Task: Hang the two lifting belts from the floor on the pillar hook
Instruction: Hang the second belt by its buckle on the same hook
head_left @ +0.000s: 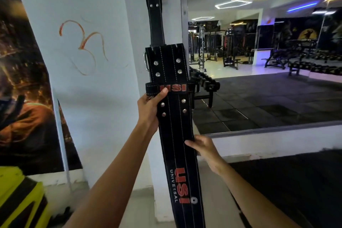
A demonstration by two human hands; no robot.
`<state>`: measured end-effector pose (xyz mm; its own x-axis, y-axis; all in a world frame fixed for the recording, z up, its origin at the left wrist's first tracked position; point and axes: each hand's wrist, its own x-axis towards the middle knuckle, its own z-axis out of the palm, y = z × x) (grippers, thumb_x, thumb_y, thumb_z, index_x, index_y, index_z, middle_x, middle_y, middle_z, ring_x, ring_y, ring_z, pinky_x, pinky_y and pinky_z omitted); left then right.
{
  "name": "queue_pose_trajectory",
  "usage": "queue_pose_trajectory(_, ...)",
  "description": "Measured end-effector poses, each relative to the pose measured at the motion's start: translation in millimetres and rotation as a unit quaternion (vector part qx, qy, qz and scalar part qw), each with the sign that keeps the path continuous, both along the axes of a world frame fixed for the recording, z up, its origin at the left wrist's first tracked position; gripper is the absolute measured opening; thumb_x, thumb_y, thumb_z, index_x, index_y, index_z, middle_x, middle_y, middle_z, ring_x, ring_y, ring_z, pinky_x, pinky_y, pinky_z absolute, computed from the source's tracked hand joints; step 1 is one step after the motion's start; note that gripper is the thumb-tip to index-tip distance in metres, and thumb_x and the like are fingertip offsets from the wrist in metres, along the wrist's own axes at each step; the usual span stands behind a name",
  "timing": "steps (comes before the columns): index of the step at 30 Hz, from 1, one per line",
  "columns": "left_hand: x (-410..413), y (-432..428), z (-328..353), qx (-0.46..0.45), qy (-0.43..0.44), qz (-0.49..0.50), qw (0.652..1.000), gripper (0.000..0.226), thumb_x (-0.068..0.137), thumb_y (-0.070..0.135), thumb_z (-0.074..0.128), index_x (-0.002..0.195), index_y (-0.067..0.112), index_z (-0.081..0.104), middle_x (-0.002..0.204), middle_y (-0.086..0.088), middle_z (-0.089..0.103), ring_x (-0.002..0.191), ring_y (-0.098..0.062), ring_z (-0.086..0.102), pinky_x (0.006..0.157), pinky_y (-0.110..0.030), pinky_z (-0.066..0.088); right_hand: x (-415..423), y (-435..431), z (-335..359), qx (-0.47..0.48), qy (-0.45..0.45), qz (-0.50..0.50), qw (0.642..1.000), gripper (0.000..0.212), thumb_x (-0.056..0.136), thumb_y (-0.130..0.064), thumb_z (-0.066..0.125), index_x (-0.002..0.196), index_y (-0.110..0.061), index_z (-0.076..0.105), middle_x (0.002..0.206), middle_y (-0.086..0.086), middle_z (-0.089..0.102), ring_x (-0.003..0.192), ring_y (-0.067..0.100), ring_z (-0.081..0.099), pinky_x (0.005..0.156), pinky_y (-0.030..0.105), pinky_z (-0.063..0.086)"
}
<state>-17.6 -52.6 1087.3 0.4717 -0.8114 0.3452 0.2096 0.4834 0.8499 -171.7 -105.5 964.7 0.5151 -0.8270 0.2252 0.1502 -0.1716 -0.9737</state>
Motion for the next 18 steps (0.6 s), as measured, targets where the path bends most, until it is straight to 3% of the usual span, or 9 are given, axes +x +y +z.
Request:
queue_pose_trajectory(2, -0.7, 0.9, -6.0, 0.003, 0.007, -0.008, 1.0, 0.019, 0.08, 0.008, 0.068, 0.098, 0.001, 0.068, 0.085, -0.009, 0.072, 0.075, -0.02, 0.071, 0.067, -0.031, 0.06, 7.5, -6.2, 28.6, -0.021, -0.042, -0.039, 0.998, 0.017, 0.083, -0.013, 0.063, 0.099, -0.017, 0.066, 0.104, 0.006, 0.071, 0.095, 0.014, 0.068, 0.09, 0.029, 0.054)
queue_pose_trajectory(5, -0.7, 2.1, -8.4, 0.003, 0.02, -0.01, 1.0, 0.019, 0.08, 0.008, 0.068, 0.097, 0.0, 0.067, 0.087, -0.011, 0.071, 0.076, -0.021, 0.071, 0.068, -0.032, 0.06, 18.1, -9.5, 59.4, -0.044, -0.102, -0.039, 0.993, 0.015, 0.083, -0.006, 0.062, 0.095, -0.013, 0.067, 0.094, 0.003, 0.071, 0.085, 0.009, 0.07, 0.082, 0.024, 0.056)
queue_pose_trajectory(8, 8.3, 1.8, -2.6, -0.001, 0.024, -0.007, 1.0, 0.017, 0.079, 0.007, 0.069, 0.095, 0.0, 0.069, 0.082, -0.009, 0.072, 0.071, -0.019, 0.072, 0.062, -0.029, 0.059, 14.2, -3.2, 8.9, -0.028, -0.009, -0.032, 0.999, 0.016, 0.081, -0.004, 0.064, 0.096, 0.002, 0.065, 0.095, 0.025, 0.069, 0.085, 0.031, 0.069, 0.075, 0.023, 0.053)
queue_pose_trajectory(9, 12.1, 2.6, -1.2, -0.003, 0.022, -0.012, 1.0, 0.016, 0.079, 0.006, 0.069, 0.094, 0.001, 0.069, 0.079, -0.007, 0.074, 0.07, -0.019, 0.072, 0.06, -0.028, 0.059, 9.3, 4.1, -9.6, -0.008, 0.034, -0.012, 0.999, 0.02, 0.08, -0.007, 0.066, 0.096, 0.004, 0.064, 0.095, 0.025, 0.069, 0.086, 0.035, 0.067, 0.072, 0.022, 0.055)
queue_pose_trajectory(11, 19.1, 3.8, -1.0, -0.006, 0.004, -0.023, 1.0, 0.016, 0.08, 0.005, 0.068, 0.095, 0.001, 0.069, 0.075, -0.004, 0.075, 0.072, -0.019, 0.072, 0.061, -0.028, 0.058, 4.1, 13.0, -17.7, 0.023, 0.061, 0.023, 0.998, 0.036, 0.073, -0.029, 0.074, 0.098, -0.004, 0.065, 0.092, 0.009, 0.074, 0.086, 0.025, 0.069, 0.067, 0.017, 0.055)
queue_pose_trajectory(13, 22.2, 5.0, -5.7, -0.004, -0.023, -0.026, 0.999, 0.016, 0.08, 0.004, 0.068, 0.095, 0.0, 0.069, 0.076, -0.003, 0.075, 0.073, -0.018, 0.072, 0.062, -0.028, 0.058, 10.4, 6.5, 12.9, 0.002, 0.026, -0.001, 1.0, 0.066, 0.063, -0.058, 0.07, 0.114, -0.019, 0.061, 0.107, -0.002, 0.07, 0.096, 0.013, 0.068, 0.072, 0.017, 0.056)
queue_pose_trajectory(14, 23.3, 5.5, -10.0, -0.004, -0.035, -0.022, 0.999, 0.015, 0.079, 0.003, 0.068, 0.094, 0.0, 0.069, 0.078, -0.004, 0.075, 0.073, -0.018, 0.072, 0.062, -0.027, 0.057, 17.7, 2.5, 34.7, -0.018, -0.009, -0.018, 1.0, 0.064, 0.069, -0.057, 0.065, 0.122, -0.021, 0.056, 0.115, -0.002, 0.065, 0.104, 0.013, 0.064, 0.08, 0.022, 0.056)
queue_pose_trajectory(15, 24.6, 5.2, -14.7, -0.006, -0.047, -0.02, 0.999, 0.014, 0.08, 0.003, 0.068, 0.093, 0.001, 0.068, 0.079, -0.006, 0.074, 0.074, -0.018, 0.072, 0.063, -0.027, 0.057, 25.9, -0.4, 57.8, -0.028, -0.05, -0.03, 0.998, 0.05, 0.079, -0.047, 0.06, 0.122, -0.021, 0.054, 0.116, 0.0, 0.063, 0.108, 0.016, 0.061, 0.087, 0.028, 0.054)
queue_pose_trajectory(18, 29.6, 4.1, -23.8, -0.015, -0.087, -0.027, 0.996, 0.015, 0.08, 0.004, 0.068, 0.094, 0.002, 0.068, 0.084, -0.006, 0.073, 0.079, -0.018, 0.072, 0.067, -0.025, 0.057, 52.6, -1.5, 101.7, -0.012, -0.137, -0.086, 0.987, 0.015, 0.084, -0.022, 0.062, 0.099, -0.021, 0.061, 0.096, 0.001, 0.068, 0.1, 0.024, 0.065, 0.089, 0.036, 0.052)
